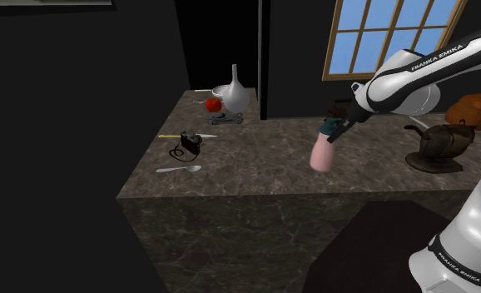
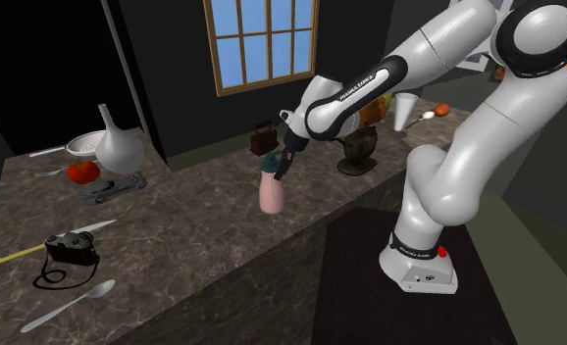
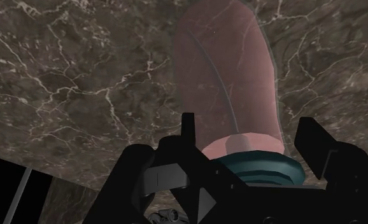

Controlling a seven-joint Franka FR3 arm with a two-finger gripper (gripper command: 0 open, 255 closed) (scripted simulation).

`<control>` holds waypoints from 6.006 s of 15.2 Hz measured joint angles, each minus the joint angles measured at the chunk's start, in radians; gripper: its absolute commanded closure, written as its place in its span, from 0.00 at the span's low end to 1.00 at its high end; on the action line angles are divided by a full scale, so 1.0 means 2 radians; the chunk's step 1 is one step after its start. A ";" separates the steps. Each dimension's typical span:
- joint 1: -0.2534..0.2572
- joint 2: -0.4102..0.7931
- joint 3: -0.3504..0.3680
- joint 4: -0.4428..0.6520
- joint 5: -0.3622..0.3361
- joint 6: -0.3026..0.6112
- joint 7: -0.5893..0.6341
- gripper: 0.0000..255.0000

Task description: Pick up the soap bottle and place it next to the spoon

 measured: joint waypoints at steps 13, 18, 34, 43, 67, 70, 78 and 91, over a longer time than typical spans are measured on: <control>-0.022 -0.030 0.021 0.018 -0.021 -0.049 0.023 1.00; -0.036 -0.055 0.037 0.036 -0.034 -0.092 0.042 1.00; -0.051 -0.097 0.064 0.114 -0.050 -0.211 0.076 1.00; -0.053 -0.107 0.074 0.168 -0.053 -0.275 0.089 1.00; -0.036 -0.072 0.113 0.324 -0.045 -0.392 0.143 1.00; -0.027 -0.053 0.140 0.331 -0.040 -0.378 0.175 1.00; -0.006 0.025 0.205 0.393 -0.037 -0.353 0.256 1.00; 0.030 0.193 0.298 0.561 -0.088 -0.348 0.399 1.00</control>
